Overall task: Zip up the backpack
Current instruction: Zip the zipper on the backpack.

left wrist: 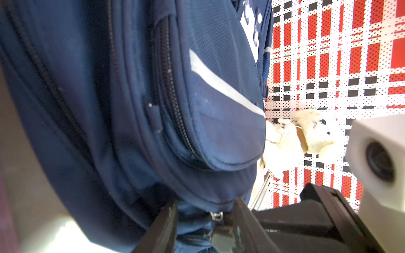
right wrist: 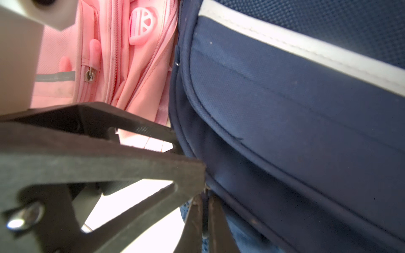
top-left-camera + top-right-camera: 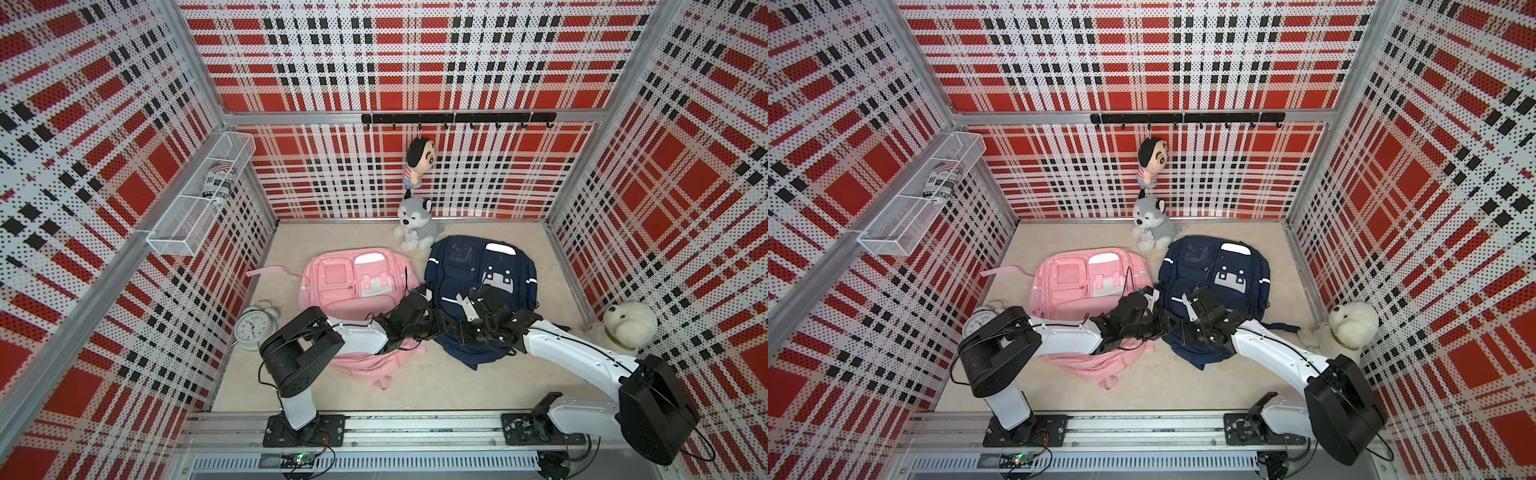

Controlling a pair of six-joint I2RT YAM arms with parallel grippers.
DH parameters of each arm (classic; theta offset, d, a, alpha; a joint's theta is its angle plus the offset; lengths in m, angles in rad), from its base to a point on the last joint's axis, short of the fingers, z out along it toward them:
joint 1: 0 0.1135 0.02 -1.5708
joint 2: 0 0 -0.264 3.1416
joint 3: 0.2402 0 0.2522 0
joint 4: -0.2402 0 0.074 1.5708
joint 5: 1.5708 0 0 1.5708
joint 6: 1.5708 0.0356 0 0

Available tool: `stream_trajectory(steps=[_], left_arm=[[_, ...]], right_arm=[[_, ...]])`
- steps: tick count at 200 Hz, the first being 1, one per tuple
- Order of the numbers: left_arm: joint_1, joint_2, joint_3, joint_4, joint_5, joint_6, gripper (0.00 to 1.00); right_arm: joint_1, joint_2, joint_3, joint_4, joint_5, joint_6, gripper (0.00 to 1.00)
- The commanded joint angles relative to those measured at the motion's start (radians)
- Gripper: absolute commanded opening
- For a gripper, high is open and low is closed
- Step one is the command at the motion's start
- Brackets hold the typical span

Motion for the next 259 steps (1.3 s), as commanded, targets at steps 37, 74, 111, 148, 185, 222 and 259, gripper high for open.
stream_trajectory(steps=[37, 74, 111, 148, 185, 222, 259], left_arm=[[0.011, 0.079, -0.007, 0.063, -0.018, -0.044, 0.42], [0.033, 0.101, -0.036, 0.107, -0.013, -0.059, 0.23], [0.048, 0.107, -0.036, 0.107, -0.013, -0.041, 0.09], [0.070, 0.125, -0.030, 0.119, 0.016, -0.013, 0.00], [0.103, 0.124, -0.028, 0.126, 0.050, 0.033, 0.00], [0.137, 0.119, -0.017, 0.129, 0.091, 0.101, 0.00], [0.152, 0.160, 0.005, 0.155, 0.153, 0.133, 0.00]], right_arm=[[0.014, -0.049, -0.030, -0.009, -0.077, -0.023, 0.00], [0.014, -0.067, -0.047, -0.036, -0.107, -0.039, 0.00], [0.013, -0.080, -0.059, -0.126, -0.082, -0.048, 0.00], [0.013, -0.082, -0.059, -0.157, -0.064, -0.046, 0.00], [0.013, -0.008, -0.020, -0.215, -0.017, -0.035, 0.00], [0.013, 0.055, 0.045, -0.303, 0.033, -0.012, 0.00], [0.013, 0.089, 0.182, -0.472, 0.118, -0.030, 0.00]])
